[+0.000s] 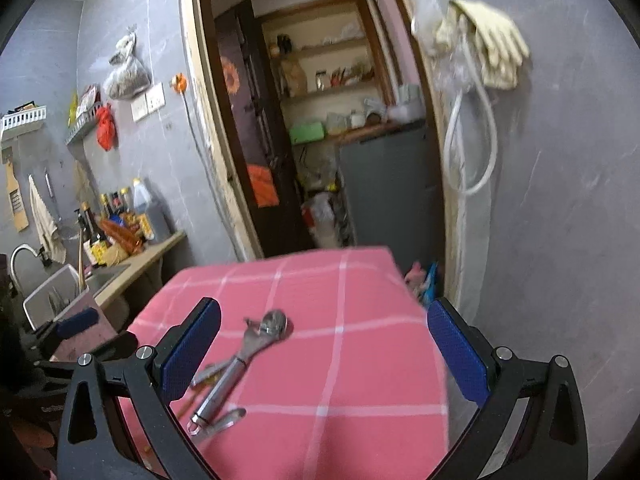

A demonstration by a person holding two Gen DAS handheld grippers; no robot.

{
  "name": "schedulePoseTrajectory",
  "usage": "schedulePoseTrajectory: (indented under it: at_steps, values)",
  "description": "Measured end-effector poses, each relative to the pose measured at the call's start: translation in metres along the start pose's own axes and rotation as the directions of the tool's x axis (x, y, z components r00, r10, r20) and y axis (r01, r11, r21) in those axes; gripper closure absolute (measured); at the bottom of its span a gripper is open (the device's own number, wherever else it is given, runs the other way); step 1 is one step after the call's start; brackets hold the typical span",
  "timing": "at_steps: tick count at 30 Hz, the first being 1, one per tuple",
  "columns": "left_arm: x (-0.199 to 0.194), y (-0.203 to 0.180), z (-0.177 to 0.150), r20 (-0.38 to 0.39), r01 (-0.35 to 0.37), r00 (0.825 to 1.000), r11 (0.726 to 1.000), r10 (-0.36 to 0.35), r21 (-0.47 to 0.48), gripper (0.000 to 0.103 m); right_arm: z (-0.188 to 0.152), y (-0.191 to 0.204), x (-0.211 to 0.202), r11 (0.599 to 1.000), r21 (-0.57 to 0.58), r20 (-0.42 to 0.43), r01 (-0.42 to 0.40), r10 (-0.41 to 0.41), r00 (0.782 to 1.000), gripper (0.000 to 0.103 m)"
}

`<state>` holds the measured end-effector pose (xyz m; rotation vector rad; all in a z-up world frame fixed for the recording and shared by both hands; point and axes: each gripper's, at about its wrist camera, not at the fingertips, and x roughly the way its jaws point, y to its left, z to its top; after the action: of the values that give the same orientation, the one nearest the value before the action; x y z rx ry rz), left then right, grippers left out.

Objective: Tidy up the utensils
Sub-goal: 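Withdraw both tools from the caddy back over the remaining cutlery, then grasp the gold spoon with the left tool while the right tool grasps the silver can opener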

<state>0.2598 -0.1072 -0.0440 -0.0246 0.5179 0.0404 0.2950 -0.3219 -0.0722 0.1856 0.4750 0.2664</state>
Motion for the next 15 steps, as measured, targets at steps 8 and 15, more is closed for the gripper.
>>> schedulePoseTrajectory:
  at_steps: [8,15]
  values:
    - [0.036,0.011,-0.031,-0.164,0.036,0.985,0.997,-0.047,-0.073,0.009,-0.027,-0.007,0.050,0.996,0.022,-0.149,-0.092,0.094,0.984,0.002]
    - [0.060,0.014,-0.040,-0.253,0.060,0.964,0.993,-0.083,-0.098,0.033,-0.043,0.000,0.091,0.988,0.049,-0.246,-0.148,0.156,0.957,0.019]
